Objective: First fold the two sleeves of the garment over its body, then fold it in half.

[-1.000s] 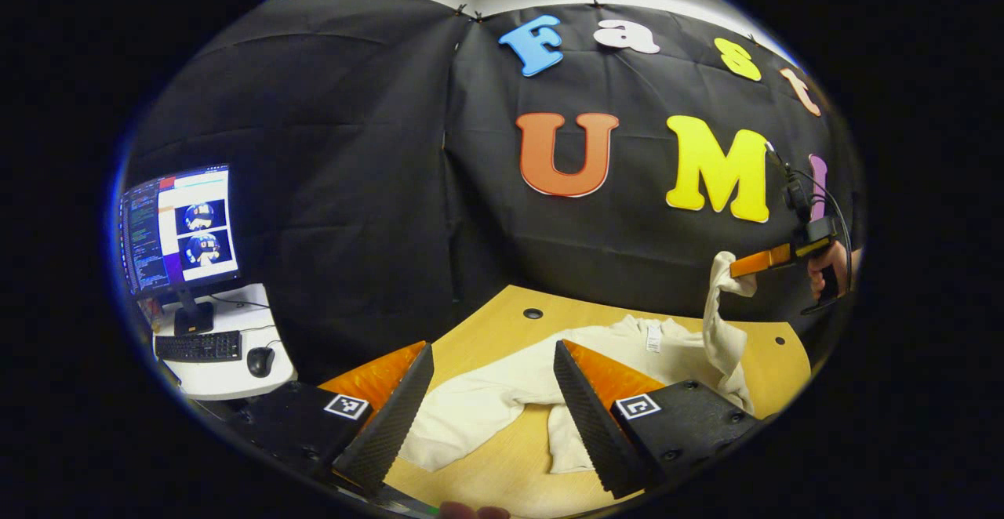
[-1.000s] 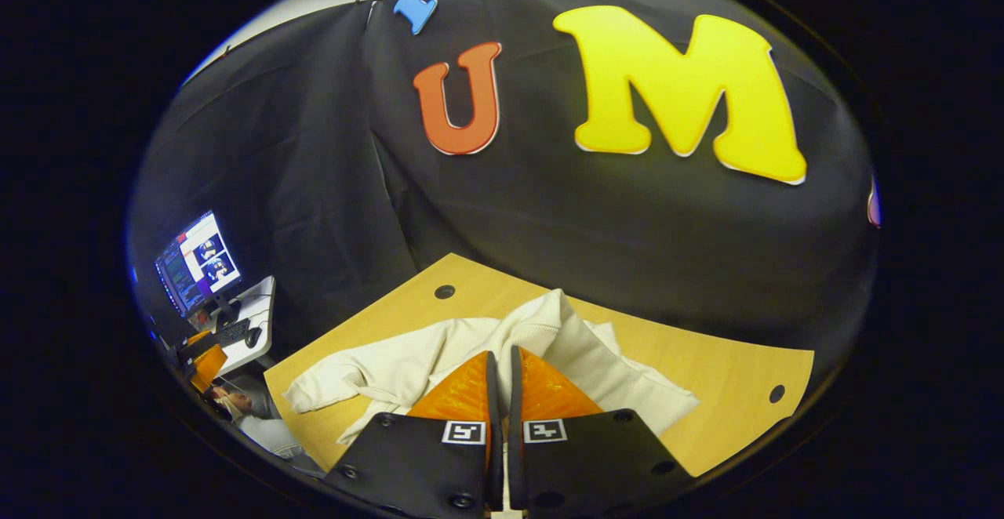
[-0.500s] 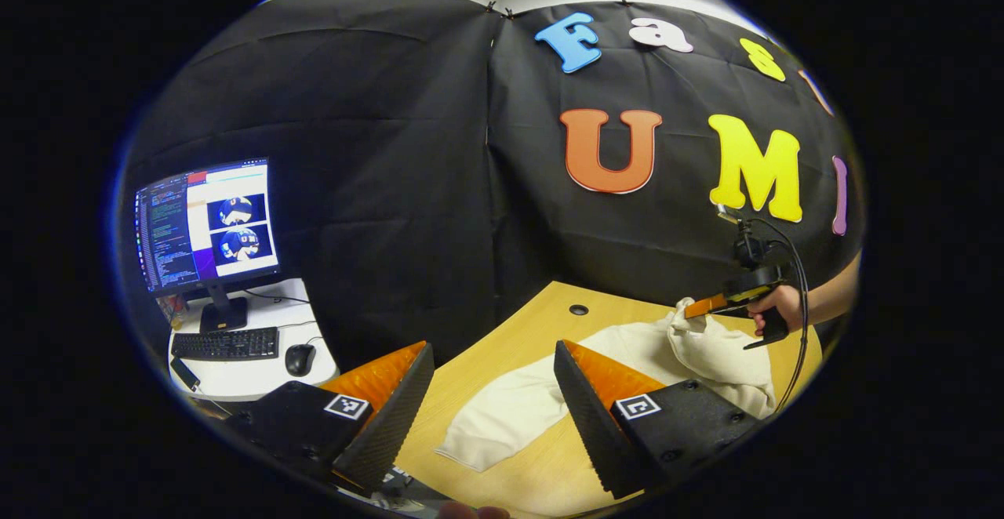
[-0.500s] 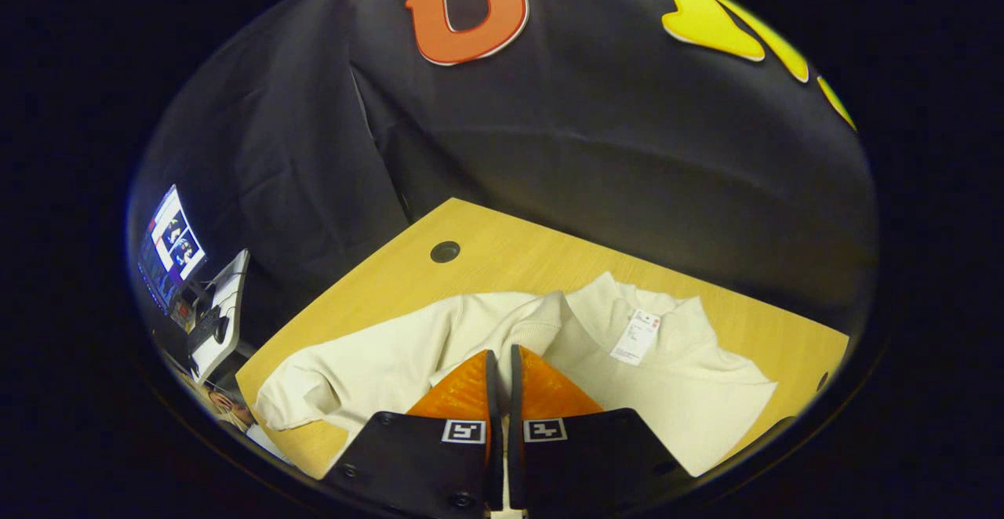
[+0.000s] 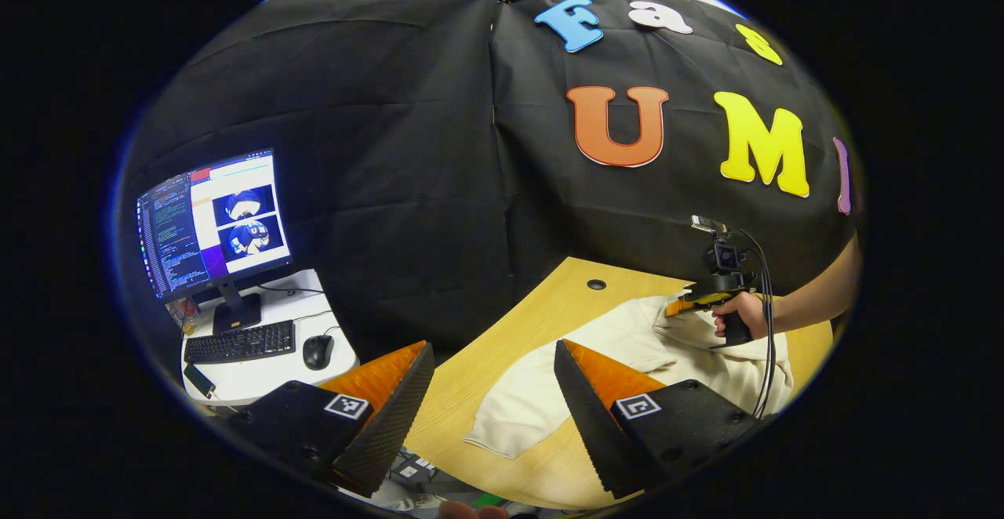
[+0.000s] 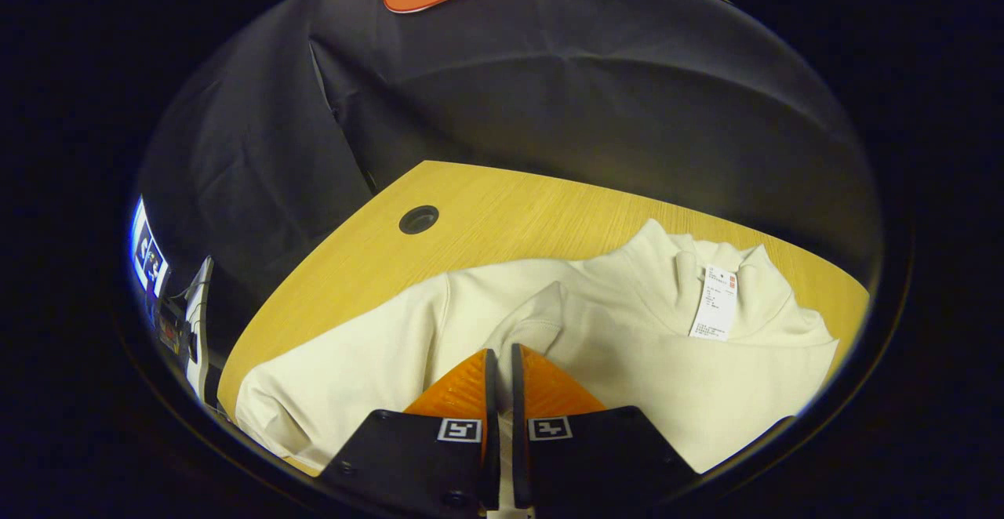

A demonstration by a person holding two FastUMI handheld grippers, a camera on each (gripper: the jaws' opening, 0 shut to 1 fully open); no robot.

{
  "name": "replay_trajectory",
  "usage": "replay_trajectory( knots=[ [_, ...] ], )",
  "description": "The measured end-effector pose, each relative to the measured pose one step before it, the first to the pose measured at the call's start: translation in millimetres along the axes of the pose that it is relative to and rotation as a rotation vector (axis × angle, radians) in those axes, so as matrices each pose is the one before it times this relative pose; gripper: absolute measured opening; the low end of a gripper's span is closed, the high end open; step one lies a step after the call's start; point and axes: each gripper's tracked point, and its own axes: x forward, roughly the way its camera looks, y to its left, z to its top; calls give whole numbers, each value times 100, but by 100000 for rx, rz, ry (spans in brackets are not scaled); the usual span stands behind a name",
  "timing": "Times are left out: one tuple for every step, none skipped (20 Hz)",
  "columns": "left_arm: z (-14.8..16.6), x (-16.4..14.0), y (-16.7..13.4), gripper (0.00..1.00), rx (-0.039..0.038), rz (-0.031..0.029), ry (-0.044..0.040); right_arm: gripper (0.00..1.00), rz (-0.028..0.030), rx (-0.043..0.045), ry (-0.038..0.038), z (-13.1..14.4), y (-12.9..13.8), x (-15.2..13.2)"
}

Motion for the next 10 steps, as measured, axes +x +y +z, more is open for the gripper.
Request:
replay_trajectory(
  knots=[
    [-96, 82, -61, 98, -119, -565, 1, 7, 977, 362, -1307, 437, 466, -22],
    [-112, 119, 42, 98, 86, -249, 19, 14, 1714, 1216, -1565, 669, 775, -30],
    [-56, 79, -1, 98, 130, -416, -66, 20, 2540, 1956, -1593, 928, 957, -570],
    [-76, 69, 21, 98, 289, -167, -150, 24, 1792, 833, -1320, 415, 608, -142],
    [-106, 114, 342, 98, 339, -171, 132, 31, 1365, 388, -1109, 480, 519, -539],
    [-86, 117, 97, 98, 166, -380, -97, 38, 706, 159, -270, 183, 322, -479],
    [-183, 156, 197, 98, 289, -594, -248, 48, 636, -82, -829, 157, 315, -665],
    [-160, 92, 175, 98, 533, -601, -212, 50, 242, 13, -1594, 529, 320, -802],
    [-47, 82, 197, 98, 881, -819, -484, 51, -233, -817, -2519, 508, 35, -900],
    [-10, 115, -15, 98, 1010, -758, -469, 58, -32, -703, -3543, 840, 232, -1175]
  ],
)
